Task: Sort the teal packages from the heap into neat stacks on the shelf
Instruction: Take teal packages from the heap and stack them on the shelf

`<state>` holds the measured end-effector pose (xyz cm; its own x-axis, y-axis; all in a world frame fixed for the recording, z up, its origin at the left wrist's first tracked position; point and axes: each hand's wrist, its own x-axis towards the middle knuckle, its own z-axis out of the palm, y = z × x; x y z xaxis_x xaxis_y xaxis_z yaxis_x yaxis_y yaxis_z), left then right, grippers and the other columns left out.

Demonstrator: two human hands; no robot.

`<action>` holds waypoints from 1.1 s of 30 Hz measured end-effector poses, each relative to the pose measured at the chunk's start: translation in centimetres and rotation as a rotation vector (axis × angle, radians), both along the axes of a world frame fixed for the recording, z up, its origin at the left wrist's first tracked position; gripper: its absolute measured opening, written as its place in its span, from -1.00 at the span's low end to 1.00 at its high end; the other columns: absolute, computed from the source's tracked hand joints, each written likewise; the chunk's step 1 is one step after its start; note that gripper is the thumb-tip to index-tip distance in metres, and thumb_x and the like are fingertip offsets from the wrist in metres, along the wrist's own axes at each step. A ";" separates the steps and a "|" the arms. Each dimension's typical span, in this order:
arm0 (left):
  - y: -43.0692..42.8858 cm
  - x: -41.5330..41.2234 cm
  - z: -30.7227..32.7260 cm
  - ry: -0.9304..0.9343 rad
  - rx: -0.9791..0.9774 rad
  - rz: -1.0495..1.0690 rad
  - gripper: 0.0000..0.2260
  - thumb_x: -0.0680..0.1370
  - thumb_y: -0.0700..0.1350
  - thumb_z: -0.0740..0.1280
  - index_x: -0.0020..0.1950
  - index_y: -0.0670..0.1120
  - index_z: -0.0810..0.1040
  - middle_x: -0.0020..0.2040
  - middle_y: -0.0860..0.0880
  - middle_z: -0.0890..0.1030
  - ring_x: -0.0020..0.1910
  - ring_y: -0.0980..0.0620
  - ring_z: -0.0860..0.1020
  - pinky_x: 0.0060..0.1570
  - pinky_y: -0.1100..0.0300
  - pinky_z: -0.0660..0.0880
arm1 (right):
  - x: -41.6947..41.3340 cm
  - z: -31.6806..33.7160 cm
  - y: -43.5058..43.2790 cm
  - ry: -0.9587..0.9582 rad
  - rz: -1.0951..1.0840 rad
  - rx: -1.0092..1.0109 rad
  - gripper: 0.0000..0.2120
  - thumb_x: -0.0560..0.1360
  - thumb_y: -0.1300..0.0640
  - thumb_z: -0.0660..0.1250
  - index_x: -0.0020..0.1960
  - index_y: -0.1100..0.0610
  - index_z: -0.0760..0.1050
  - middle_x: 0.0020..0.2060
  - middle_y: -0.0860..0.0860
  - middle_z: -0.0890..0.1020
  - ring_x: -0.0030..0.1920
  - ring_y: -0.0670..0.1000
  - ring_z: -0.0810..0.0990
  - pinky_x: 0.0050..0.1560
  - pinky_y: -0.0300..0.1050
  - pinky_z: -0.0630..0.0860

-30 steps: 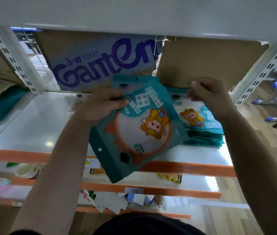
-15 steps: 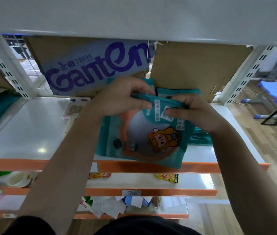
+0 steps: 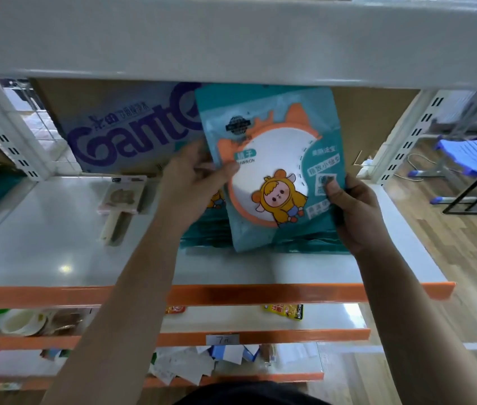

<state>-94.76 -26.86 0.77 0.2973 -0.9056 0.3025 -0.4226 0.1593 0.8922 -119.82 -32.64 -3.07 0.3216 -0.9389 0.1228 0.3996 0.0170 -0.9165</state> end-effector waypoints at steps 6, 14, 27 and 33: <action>-0.8 -1.2 -1.4 -0.071 0.078 -0.095 -0.83 0.57 0.00 0.34 0.13 0.02 0.61 0.01 0.13 0.68 0.02 0.13 0.63 0.11 -0.07 0.56 | -1.0 0.7 0.1 0.073 0.016 0.035 -0.79 0.49 0.16 0.28 0.10 0.21 0.49 -0.06 0.07 0.69 -0.07 0.06 0.69 -0.14 -0.07 0.65; -0.5 -2.3 -2.4 -0.201 0.073 -0.133 -0.87 0.57 -0.02 0.34 0.09 0.01 0.59 -0.08 0.07 0.66 -0.14 0.14 0.64 -0.04 0.01 0.61 | -3.6 1.3 -2.1 0.335 -0.138 -0.088 -0.84 0.57 0.26 0.26 0.10 0.28 0.54 -0.21 0.03 0.69 -0.22 -0.01 0.67 -0.25 -0.19 0.59; 4.5 -2.6 -13.8 -0.736 0.027 0.045 -0.66 0.58 0.14 0.15 -0.09 -0.05 0.59 -0.17 0.03 0.60 -0.28 0.08 0.55 -0.32 0.21 0.52 | -6.3 -0.3 -7.7 0.755 -0.367 0.134 -0.74 0.52 0.13 0.38 0.13 0.26 0.58 -0.15 0.10 0.68 -0.20 0.02 0.69 -0.15 -0.04 0.64; 4.6 -2.9 -15.6 -0.813 0.026 0.145 -0.73 0.57 0.05 0.19 -0.07 -0.08 0.61 -0.13 -0.03 0.61 -0.19 -0.01 0.57 -0.30 0.20 0.48 | -5.3 -0.5 -9.4 0.896 -0.396 0.109 -0.71 0.45 0.08 0.47 0.11 0.19 0.61 -0.24 -0.01 0.66 -0.30 -0.09 0.66 -0.39 -0.23 0.61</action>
<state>-97.67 -22.31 -14.82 0.1091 -0.8849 0.4527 -0.9525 0.0372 0.3022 -125.07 -42.02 -3.57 -0.0869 -0.9905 -0.1063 -0.4471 0.1341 -0.8844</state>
